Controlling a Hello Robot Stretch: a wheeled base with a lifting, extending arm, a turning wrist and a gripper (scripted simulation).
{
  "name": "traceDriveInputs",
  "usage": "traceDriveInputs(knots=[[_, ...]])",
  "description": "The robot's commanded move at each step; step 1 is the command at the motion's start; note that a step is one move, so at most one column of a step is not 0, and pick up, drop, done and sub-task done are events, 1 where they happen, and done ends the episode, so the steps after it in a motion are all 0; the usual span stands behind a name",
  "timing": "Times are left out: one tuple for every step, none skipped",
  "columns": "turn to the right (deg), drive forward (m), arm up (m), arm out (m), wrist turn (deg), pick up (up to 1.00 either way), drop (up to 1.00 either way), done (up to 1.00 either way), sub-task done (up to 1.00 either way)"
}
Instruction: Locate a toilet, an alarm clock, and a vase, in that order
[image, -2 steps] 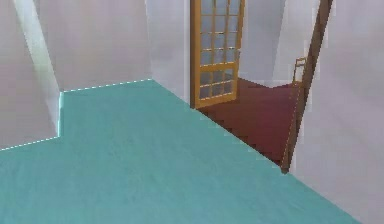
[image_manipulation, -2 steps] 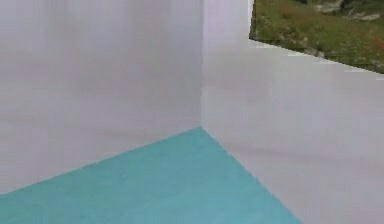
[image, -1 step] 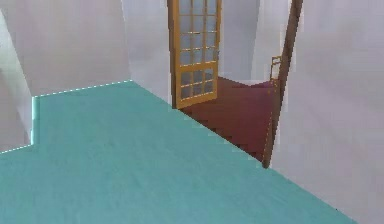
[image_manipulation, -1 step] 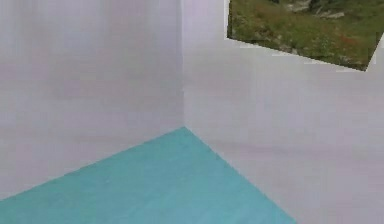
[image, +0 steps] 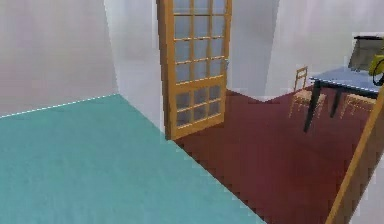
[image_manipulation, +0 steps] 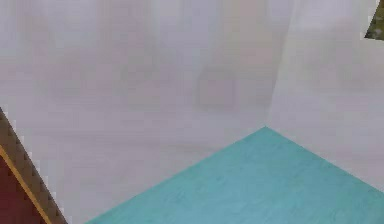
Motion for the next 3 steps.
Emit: traceDriveInputs(knots=[[3.0,0.0,0.0,0.0,0.0,0.0,0.0,0.0,0.0],[0.0,0.7,0.0,0.0,0.0,0.0,0.0,0.0,0.0],[3.0,0.0,0.0,0.0,0.0,0.0,0.0,0.0,0.0]])
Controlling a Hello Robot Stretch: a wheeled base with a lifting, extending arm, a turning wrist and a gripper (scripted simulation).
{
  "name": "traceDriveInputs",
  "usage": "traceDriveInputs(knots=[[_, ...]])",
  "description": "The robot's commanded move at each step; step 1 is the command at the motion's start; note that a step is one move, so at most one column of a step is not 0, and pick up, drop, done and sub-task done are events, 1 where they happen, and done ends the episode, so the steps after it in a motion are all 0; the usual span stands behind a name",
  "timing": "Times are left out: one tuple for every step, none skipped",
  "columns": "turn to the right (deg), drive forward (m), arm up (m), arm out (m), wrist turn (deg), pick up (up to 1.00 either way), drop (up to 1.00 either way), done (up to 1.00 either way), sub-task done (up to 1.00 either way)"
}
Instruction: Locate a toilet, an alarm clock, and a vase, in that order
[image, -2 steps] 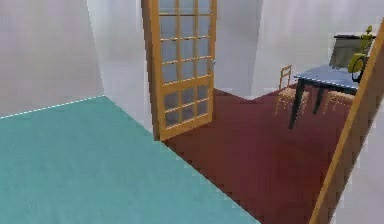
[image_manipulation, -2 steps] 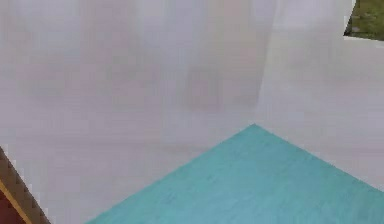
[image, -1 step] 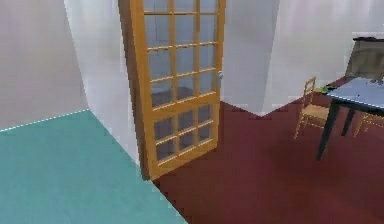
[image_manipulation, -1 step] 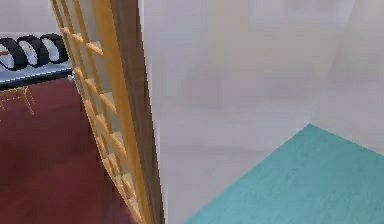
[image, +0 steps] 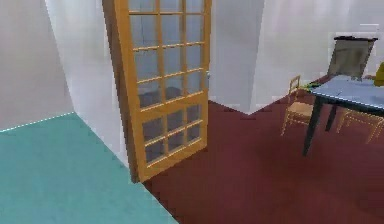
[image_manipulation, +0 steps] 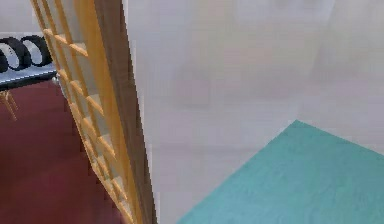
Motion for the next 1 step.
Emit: traceDriveInputs(knots=[[0.0,0.5,0.0,0.0,0.0,0.0,0.0,0.0,0.0]])
